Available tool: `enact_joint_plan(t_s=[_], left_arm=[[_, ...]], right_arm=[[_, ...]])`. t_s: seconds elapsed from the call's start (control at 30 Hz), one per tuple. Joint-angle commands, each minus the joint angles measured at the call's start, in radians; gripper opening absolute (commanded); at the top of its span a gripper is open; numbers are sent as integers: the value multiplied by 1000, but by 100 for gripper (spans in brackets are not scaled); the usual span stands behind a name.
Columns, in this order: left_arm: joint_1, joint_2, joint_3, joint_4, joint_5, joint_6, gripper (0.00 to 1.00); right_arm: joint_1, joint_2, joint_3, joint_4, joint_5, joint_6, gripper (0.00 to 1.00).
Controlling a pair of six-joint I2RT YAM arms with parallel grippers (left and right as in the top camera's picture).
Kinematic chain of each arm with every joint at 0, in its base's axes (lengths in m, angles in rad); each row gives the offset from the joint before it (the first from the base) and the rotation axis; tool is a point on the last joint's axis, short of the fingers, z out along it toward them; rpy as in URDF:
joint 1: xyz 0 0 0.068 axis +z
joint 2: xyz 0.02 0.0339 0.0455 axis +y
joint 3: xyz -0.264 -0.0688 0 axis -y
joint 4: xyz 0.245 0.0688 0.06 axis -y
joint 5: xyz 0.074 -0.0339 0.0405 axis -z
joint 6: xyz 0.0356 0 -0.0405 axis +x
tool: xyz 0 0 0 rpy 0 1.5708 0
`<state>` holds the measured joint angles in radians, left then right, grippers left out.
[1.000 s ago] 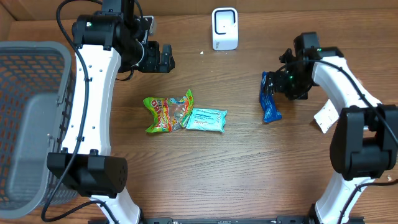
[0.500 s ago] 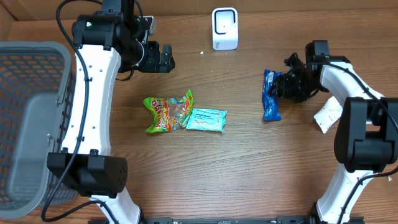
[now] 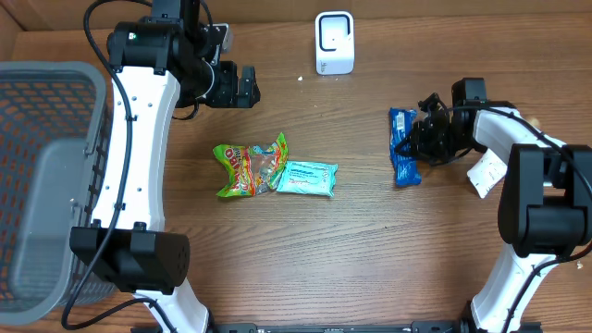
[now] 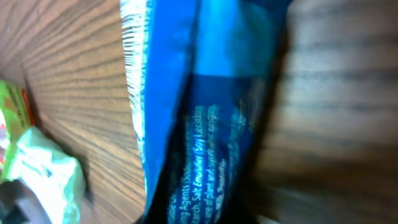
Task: Scan the item barcode
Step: 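Turn the blue packet upright and lift it with right gripper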
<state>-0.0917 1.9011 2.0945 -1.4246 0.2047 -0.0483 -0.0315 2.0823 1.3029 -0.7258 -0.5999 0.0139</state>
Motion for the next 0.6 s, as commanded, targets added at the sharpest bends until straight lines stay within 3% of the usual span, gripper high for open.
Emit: enact_joint_plan(t_s=[0.0, 0.33, 0.57], left_arm=[[-7, -5, 17, 0, -3, 19, 100], [-7, -5, 17, 0, -3, 19, 100], [-7, -5, 17, 0, -3, 19, 100]], right_arm=[[5, 19, -29, -20, 47, 17, 6], [14, -62, 163, -237, -89, -99, 4], [48, -230, 195, -267, -143, -101, 4]])
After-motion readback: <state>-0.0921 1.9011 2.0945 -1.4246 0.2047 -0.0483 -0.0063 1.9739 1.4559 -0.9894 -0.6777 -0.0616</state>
